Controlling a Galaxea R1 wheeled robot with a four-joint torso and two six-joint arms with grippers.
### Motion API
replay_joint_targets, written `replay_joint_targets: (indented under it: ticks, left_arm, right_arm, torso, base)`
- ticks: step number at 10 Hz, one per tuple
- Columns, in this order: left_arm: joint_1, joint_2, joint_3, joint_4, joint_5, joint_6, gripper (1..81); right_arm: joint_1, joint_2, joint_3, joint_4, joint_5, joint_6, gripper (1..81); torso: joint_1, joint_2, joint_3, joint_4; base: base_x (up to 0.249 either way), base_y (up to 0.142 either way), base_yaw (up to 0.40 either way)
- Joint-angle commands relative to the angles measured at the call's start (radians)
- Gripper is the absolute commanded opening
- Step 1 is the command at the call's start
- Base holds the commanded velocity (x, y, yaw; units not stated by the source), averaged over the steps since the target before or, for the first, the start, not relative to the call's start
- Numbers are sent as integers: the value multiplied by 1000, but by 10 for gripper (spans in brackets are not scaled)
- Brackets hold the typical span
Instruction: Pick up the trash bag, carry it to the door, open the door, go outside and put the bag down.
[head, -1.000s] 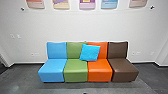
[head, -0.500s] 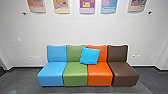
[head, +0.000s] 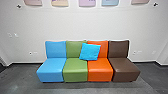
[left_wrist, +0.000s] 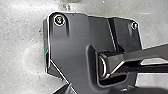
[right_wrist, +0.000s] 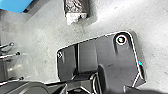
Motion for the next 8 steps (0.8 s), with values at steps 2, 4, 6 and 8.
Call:
replay_joint_targets:
  ticks: [2, 4, 6, 8]
  left_arm:
    - [-65, -59, 85, -10, 65, -12, 811]
    - [-103, -72, 87, -36, 68, -21, 811]
    - [-163, -87, 87, -78, 116, -21, 811]
    - [-232, -107, 87, -126, 163, -21, 811]
  right_arm:
    - [162, -126, 143, 1, -56, 41, 811]
    - [220, -148, 184, 8, -59, 41, 811]
    - [263, -167, 217, 8, -79, 41, 811]
    - [285, -176, 230, 13, -88, 41, 811]
  torso:
    - [83, -129, -121, 0]
    - [127, -197, -186, 0]
    - [171, -266, -244, 0]
    - [211, -325, -213, 0]
  base:
    - [0, 0, 0]
    - [0, 0, 0]
    - [0, 0, 0]
    - [0, 0, 0]
